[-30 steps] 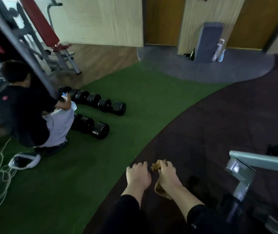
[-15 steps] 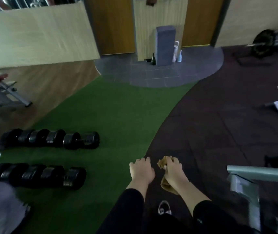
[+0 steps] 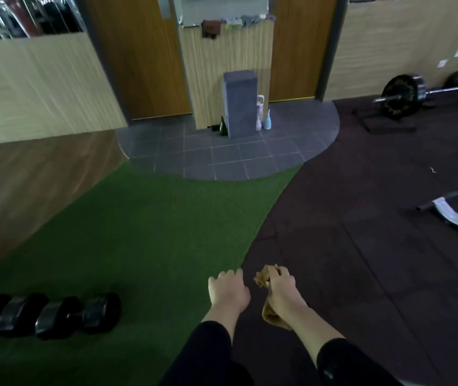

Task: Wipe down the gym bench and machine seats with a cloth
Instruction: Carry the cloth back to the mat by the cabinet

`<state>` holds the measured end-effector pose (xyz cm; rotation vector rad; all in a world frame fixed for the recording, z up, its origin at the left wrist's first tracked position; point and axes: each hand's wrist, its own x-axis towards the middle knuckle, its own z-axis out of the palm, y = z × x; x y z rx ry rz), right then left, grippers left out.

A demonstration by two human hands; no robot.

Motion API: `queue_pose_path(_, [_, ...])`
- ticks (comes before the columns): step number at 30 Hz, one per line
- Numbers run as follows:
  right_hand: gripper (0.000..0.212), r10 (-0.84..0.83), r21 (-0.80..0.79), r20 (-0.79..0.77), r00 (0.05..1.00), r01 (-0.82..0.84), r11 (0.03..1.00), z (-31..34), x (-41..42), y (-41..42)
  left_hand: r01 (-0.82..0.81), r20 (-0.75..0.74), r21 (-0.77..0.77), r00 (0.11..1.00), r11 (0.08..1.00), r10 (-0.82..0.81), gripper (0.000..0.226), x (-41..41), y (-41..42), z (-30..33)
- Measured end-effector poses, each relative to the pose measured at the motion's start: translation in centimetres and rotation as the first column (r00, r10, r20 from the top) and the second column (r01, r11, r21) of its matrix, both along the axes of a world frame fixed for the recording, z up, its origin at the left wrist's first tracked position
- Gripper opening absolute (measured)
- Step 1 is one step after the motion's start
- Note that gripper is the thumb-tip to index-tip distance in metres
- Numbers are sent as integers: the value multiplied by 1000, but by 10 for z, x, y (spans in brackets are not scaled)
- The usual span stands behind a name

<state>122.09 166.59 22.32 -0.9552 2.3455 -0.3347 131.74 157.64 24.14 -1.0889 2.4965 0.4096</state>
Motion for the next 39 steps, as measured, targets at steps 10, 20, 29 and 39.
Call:
queue_pose_path(10, [56,-47,-28,-26,999,46,999,-2,-172,-163,63,-2,-12,998,998,-63,48,-169,-166,-4])
queue_pose_path(20, [54,-77,-13,-34,996,76,997,7,-336,-328,144,30,-35,989,989,-142,54,-339,-340,5])
queue_pose_path(29, [53,-95,-14,-16,995,95,995,-4,-502,-439,166,28,-15,986,986,-165,55,-504,-460,-4])
queue_pose_path(39, [48,-58,-78,-11,998,57,995,5,-722,-586,116,14,-23,993,993,-115,50,-711,-590,-2])
